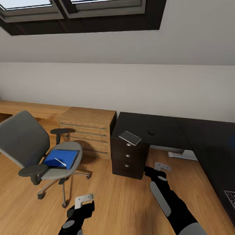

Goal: In the bedroom, organize the workspace by keeping the computer under the desk, ensuring the monitor is on the desk, placing the keyboard on the desk next to the monitor, placing the mouse on the desk next to the keyboard, moving the folder from the swivel chair onto the desk next to the mouse, stacking the notebook on top of the folder with the pen on top of the notebook, and positioning the swivel chair next to the desk.

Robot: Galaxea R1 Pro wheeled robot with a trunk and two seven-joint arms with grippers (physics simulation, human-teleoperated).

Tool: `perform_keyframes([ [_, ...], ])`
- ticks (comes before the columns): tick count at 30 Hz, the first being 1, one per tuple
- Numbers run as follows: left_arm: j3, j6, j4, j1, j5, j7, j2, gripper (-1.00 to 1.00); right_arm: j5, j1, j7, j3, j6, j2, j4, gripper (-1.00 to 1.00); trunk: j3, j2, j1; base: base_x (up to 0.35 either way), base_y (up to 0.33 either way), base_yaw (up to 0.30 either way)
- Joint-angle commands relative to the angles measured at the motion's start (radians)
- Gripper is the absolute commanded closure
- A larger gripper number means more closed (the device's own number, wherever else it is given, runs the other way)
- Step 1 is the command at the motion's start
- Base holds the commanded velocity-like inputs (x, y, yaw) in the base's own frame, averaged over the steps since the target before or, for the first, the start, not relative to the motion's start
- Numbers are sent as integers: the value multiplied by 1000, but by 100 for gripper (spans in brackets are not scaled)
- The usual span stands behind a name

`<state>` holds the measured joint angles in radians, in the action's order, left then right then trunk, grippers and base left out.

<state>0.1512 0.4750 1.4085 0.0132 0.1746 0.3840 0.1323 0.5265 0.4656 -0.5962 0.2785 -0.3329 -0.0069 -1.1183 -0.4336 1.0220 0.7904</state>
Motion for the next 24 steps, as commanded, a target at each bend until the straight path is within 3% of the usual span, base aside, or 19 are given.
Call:
perform_keyframes([
  [1, 3, 3, 1, 1, 11, 10, -2, -100, 5, 1, -8, 2, -2, -1, -1, -100, -1, 1, 1, 327, 0, 173],
  [12, 8, 5, -2, 1, 9, 10, 0, -100, 4, 0, -9, 3, 8, -1, -1, -100, -1, 1, 1, 327, 0, 233],
  [24, 11, 7, -6, 1, 8, 10, 3, -100, 3, -1, -8, 3, 8, -1, -4, -100, -1, 1, 1, 327, 0, 18],
])
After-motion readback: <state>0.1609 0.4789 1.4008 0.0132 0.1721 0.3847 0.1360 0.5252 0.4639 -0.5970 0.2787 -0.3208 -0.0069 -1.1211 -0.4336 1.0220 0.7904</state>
